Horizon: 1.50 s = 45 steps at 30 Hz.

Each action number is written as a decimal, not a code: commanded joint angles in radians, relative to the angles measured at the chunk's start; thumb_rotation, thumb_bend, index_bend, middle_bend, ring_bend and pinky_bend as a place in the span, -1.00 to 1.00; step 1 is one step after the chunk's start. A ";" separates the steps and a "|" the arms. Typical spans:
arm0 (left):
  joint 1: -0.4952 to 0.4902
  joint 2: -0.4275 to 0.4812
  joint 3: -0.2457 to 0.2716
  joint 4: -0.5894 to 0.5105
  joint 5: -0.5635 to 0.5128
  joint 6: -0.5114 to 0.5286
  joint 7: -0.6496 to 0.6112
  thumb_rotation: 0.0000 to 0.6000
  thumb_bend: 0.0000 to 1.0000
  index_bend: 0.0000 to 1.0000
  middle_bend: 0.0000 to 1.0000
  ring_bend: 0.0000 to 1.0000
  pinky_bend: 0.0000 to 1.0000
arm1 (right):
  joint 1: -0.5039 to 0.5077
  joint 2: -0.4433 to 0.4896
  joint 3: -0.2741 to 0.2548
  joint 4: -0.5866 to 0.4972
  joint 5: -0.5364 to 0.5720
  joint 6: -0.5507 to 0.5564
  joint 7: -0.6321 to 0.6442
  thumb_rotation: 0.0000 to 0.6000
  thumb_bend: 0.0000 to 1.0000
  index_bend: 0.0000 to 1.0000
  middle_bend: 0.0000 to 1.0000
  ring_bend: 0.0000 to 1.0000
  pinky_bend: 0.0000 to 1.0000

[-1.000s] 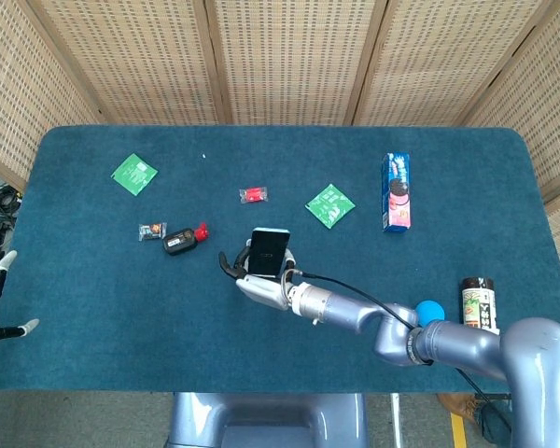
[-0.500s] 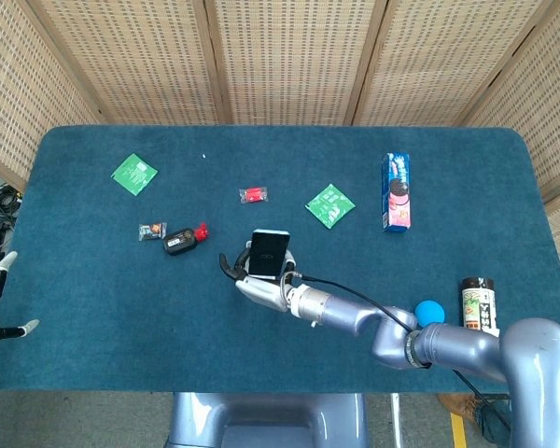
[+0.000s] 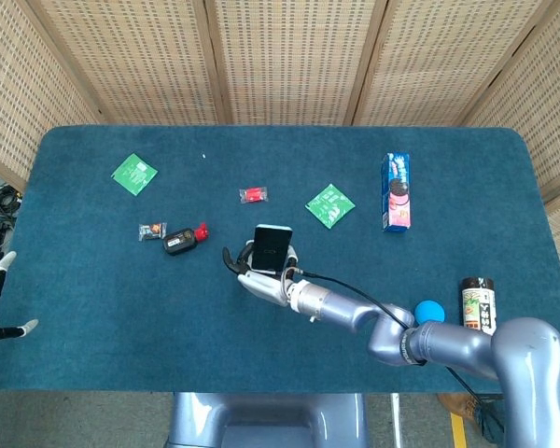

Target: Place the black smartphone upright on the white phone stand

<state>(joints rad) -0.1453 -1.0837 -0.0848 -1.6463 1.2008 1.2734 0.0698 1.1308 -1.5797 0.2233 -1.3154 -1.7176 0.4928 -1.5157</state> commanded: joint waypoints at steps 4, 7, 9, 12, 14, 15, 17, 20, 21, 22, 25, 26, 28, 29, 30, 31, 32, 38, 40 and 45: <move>0.002 0.001 0.000 0.002 -0.002 0.001 -0.004 1.00 -1.00 -1.00 -1.00 -1.00 -1.00 | -0.005 -0.017 -0.002 0.007 0.016 0.031 -0.018 1.00 -0.41 -0.54 -0.63 -0.48 -0.73; 0.003 0.001 0.000 0.002 0.000 0.003 -0.006 1.00 -1.00 -1.00 -1.00 -1.00 -1.00 | -0.017 -0.018 -0.004 -0.004 0.029 0.053 -0.045 1.00 -0.41 -0.66 -0.70 -0.55 -0.76; 0.003 0.002 0.000 0.001 0.002 0.005 -0.006 1.00 -1.00 -1.00 -1.00 -1.00 -1.00 | -0.024 -0.017 -0.001 -0.012 0.041 0.068 -0.060 1.00 -0.41 -0.71 -0.75 -0.57 -0.78; 0.005 0.002 0.002 -0.001 0.005 0.008 -0.008 1.00 -1.00 -1.00 -1.00 -1.00 -1.00 | -0.031 -0.006 0.002 -0.029 0.049 0.091 -0.070 1.00 -0.41 -0.78 -0.81 -0.58 -0.78; 0.006 0.003 0.002 -0.002 0.009 0.010 -0.008 1.00 -1.00 -1.00 -1.00 -1.00 -1.00 | -0.035 0.006 0.002 -0.044 0.050 0.105 -0.070 1.00 -0.41 -0.80 -0.85 -0.58 -0.79; 0.006 0.003 0.003 -0.003 0.010 0.012 -0.008 1.00 -1.00 -1.00 -1.00 -1.00 -1.00 | -0.036 0.013 0.002 -0.050 0.050 0.110 -0.069 1.00 -0.41 -0.81 -0.86 -0.58 -0.79; 0.008 0.004 0.004 -0.005 0.014 0.015 -0.009 1.00 -1.00 -1.00 -1.00 -1.00 -1.00 | -0.039 0.031 0.001 -0.068 0.048 0.123 -0.066 1.00 -0.41 -0.81 -0.85 -0.58 -0.80; 0.013 0.008 0.007 -0.015 0.031 0.030 -0.012 1.00 -1.00 -1.00 -1.00 -1.00 -1.00 | -0.084 0.111 0.016 -0.149 0.053 0.214 -0.018 1.00 -0.41 -0.81 -0.84 -0.58 -0.80; 0.016 0.010 0.008 -0.018 0.038 0.038 -0.014 1.00 -1.00 -1.00 -1.00 -1.00 -1.00 | -0.105 0.145 0.015 -0.181 0.047 0.253 0.012 1.00 -0.41 -0.81 -0.84 -0.58 -0.80; 0.018 0.011 0.009 -0.021 0.044 0.043 -0.016 1.00 -1.00 -1.00 -1.00 -1.00 -1.00 | -0.121 0.171 0.013 -0.202 0.041 0.285 0.039 1.00 -0.41 -0.81 -0.83 -0.58 -0.81; 0.025 0.017 0.012 -0.029 0.064 0.062 -0.025 1.00 -1.00 -1.00 -1.00 -1.00 -1.00 | -0.180 0.248 0.003 -0.250 0.017 0.399 0.160 1.00 -0.41 -0.81 -0.80 -0.58 -0.87; 0.028 0.018 0.013 -0.032 0.072 0.069 -0.028 1.00 -1.00 -1.00 -1.00 -1.00 -1.00 | -0.225 0.279 -0.023 -0.288 -0.002 0.460 0.205 1.00 -0.42 -0.81 -0.79 -0.58 -0.89; 0.034 0.023 0.016 -0.041 0.094 0.087 -0.038 1.00 -1.00 -1.00 -1.00 -1.00 -1.00 | -0.305 0.333 -0.045 -0.314 -0.003 0.582 0.354 1.00 -0.45 -0.81 -0.79 -0.58 -0.90; 0.037 0.025 0.018 -0.043 0.104 0.094 -0.042 1.00 -1.00 -1.00 -1.00 -1.00 -1.00 | -0.331 0.349 -0.052 -0.313 -0.001 0.621 0.411 1.00 -0.49 -0.81 -0.80 -0.58 -0.90; 0.040 0.027 0.019 -0.045 0.112 0.101 -0.045 1.00 -1.00 -1.00 -1.00 -1.00 -1.00 | -0.353 0.362 -0.059 -0.309 -0.002 0.655 0.460 1.00 -0.57 -0.82 -0.82 -0.60 -0.91; 0.044 0.030 0.021 -0.048 0.124 0.111 -0.050 1.00 -1.00 -1.00 -1.00 -1.00 -1.00 | -0.390 0.376 -0.066 -0.304 0.010 0.703 0.532 1.00 -0.65 -0.82 -0.83 -0.62 -0.91; 0.047 0.031 0.023 -0.050 0.135 0.120 -0.054 1.00 -1.00 -1.00 -1.00 -1.00 -1.00 | -0.424 0.386 -0.071 -0.303 0.032 0.742 0.594 1.00 -0.79 -0.83 -0.86 -0.67 -0.93; 0.062 0.039 0.034 -0.064 0.190 0.163 -0.066 1.00 -1.00 -1.00 -1.00 -1.00 -1.00 | -0.596 0.408 -0.118 -0.291 0.138 0.887 0.895 1.00 -1.00 -0.96 -1.00 -1.00 -1.00; 0.070 0.040 0.038 -0.067 0.211 0.183 -0.070 1.00 -1.00 -1.00 -1.00 -1.00 -1.00 | -0.652 0.408 -0.156 -0.270 0.154 0.908 0.985 1.00 -1.00 -0.98 -1.00 -1.00 -1.00; 0.084 0.040 0.050 -0.071 0.251 0.216 -0.076 1.00 -1.00 -1.00 -1.00 -1.00 -1.00 | -0.760 0.397 -0.218 -0.227 0.172 0.962 1.123 1.00 -1.00 -1.00 -1.00 -1.00 -1.00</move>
<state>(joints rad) -0.0660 -1.0440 -0.0393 -1.7145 1.4430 1.4819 -0.0036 0.4401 -1.1872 0.0535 -1.5686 -1.5748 1.4005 -0.4736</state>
